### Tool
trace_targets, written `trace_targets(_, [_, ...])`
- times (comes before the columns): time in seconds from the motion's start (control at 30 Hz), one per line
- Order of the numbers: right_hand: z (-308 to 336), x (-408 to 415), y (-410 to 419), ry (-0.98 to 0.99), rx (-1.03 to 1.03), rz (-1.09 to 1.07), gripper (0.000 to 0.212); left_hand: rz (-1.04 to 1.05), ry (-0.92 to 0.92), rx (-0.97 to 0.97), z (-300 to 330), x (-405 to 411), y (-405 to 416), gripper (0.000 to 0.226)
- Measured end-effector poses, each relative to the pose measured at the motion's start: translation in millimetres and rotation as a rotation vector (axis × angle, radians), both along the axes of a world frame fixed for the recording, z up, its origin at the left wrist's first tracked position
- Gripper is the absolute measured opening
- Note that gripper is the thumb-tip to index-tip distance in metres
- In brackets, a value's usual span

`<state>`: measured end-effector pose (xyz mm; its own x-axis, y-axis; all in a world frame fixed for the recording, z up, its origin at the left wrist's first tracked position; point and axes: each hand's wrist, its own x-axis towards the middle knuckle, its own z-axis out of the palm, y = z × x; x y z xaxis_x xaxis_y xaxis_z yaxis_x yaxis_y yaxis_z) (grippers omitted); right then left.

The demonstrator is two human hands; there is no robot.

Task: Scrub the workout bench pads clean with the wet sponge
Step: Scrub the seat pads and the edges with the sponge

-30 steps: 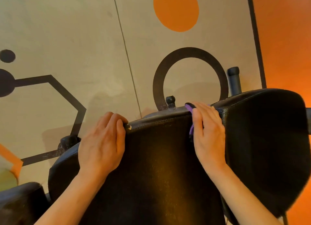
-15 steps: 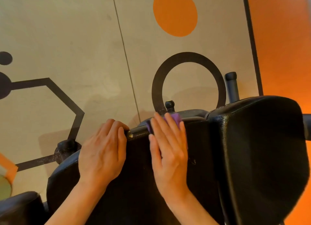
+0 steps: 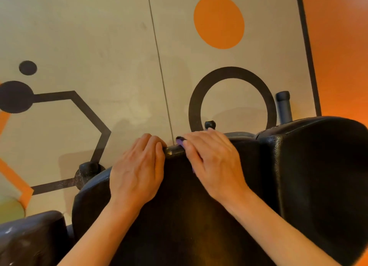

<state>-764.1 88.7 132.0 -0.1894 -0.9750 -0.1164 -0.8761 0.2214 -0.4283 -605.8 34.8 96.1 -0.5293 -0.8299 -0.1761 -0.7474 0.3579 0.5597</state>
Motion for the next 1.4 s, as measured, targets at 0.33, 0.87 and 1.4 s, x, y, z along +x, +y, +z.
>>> trace_targets(0.33, [5.2,22.1,-13.9,0.04,0.094,0.012,0.036,0.118,0.082,0.079,9.0,17.5,-6.4,0.042])
trace_targets(0.87, [3.9,4.1,25.0,0.084,0.047,-0.073,0.042,0.47,0.057,0.155,-19.4,86.4,20.7,0.042])
trace_targets(1.4, [0.4,63.0,3.2,0.09,0.098,-0.073,0.038,0.483,0.059,0.167,-24.5,87.3,20.4,0.048])
